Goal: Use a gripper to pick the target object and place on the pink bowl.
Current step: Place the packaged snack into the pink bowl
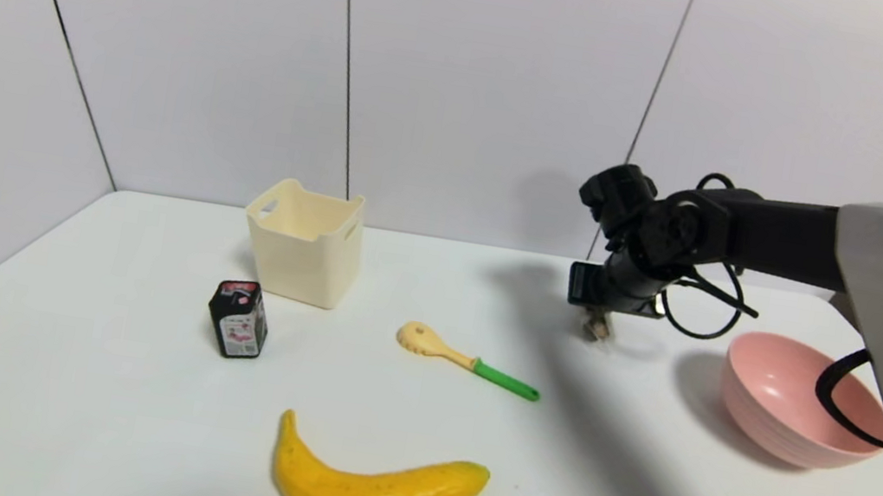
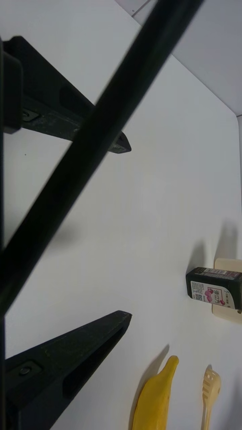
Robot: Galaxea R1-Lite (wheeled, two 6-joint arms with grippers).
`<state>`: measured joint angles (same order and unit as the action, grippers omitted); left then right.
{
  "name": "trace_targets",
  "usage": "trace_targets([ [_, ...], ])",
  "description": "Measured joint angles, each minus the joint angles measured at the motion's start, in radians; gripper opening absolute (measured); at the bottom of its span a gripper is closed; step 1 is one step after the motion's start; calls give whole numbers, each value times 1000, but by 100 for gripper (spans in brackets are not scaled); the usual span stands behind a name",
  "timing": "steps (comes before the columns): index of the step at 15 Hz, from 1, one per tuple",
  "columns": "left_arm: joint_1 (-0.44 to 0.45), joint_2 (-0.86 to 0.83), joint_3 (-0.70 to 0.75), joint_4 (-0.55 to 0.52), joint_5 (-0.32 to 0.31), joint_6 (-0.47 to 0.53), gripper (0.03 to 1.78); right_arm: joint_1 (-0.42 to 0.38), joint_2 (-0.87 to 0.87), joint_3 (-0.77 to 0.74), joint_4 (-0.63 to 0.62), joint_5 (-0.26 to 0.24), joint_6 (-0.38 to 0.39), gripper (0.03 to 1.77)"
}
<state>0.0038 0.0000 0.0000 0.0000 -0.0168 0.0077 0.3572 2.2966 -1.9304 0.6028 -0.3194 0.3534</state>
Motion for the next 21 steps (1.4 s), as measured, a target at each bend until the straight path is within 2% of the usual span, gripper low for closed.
trace_targets([
  [6,0,0,0,0,0,0,169,8,-86,1,70,32,-2,41],
  [10,0,0,0,0,0,0,169,9,-241,1,88,99,-11,41],
  [13,0,0,0,0,0,0,169,-21,-384,9,100,119,-25,41],
  [16,0,0,0,0,0,0,169,-85,-541,111,124,135,-63,41],
  [18,0,0,0,0,0,0,169,-164,-631,219,127,187,-124,41],
  [21,0,0,0,0,0,0,169,-291,-726,392,124,324,-258,41],
])
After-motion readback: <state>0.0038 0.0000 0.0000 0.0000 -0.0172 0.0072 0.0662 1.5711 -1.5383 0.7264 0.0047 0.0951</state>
